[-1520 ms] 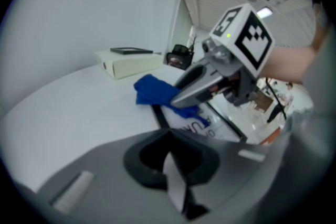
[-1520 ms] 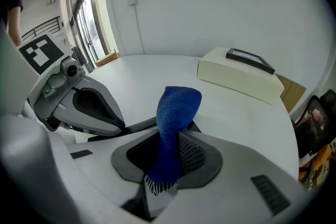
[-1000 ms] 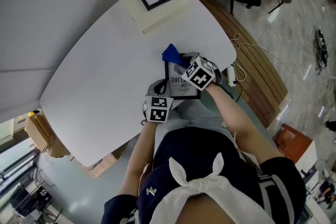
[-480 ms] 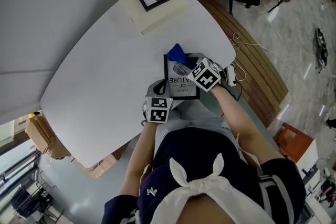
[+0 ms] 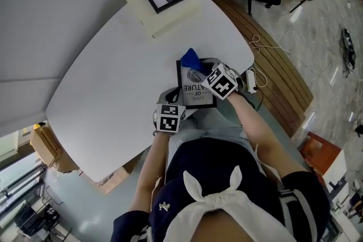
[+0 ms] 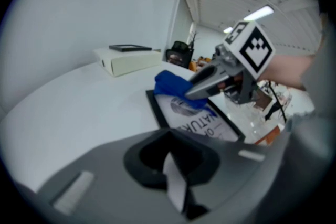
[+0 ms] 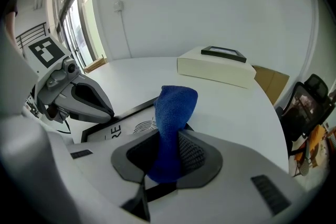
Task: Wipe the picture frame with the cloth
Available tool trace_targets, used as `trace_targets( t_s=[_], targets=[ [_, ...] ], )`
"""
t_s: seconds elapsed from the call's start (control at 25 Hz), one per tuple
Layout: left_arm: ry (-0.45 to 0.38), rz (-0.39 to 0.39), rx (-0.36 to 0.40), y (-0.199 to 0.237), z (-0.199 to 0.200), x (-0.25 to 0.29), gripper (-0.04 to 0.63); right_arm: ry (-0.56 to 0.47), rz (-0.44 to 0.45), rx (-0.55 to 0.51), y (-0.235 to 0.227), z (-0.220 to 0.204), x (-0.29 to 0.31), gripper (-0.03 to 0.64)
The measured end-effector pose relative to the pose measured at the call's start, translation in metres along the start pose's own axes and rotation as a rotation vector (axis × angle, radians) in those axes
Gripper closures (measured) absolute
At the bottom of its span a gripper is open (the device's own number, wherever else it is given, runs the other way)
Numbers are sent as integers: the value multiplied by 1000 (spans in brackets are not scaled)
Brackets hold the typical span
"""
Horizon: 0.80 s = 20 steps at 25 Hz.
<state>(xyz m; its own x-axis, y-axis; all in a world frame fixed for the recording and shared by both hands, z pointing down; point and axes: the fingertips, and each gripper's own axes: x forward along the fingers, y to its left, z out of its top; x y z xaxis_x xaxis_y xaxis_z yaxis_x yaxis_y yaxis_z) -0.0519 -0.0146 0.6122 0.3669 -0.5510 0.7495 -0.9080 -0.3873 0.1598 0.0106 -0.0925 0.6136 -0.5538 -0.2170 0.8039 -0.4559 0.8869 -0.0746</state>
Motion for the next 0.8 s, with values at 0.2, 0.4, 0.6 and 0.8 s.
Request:
trace_targets(
  t_s=[0.2, 0.4, 0.6, 0.8],
  targets=[
    [73, -31, 82, -10, -10, -7, 598, -6, -11, 2, 0, -1, 0, 526],
    [92, -47, 66, -21, -20, -19, 598, -7, -10, 5, 0, -1, 0, 526],
    [112, -37, 54, -20, -30, -21, 598, -11, -11, 5, -1, -1, 0, 526],
    [123, -42, 22, -19, -34, -20, 598, -12, -19, 6, 0, 0, 0, 527]
  ],
)
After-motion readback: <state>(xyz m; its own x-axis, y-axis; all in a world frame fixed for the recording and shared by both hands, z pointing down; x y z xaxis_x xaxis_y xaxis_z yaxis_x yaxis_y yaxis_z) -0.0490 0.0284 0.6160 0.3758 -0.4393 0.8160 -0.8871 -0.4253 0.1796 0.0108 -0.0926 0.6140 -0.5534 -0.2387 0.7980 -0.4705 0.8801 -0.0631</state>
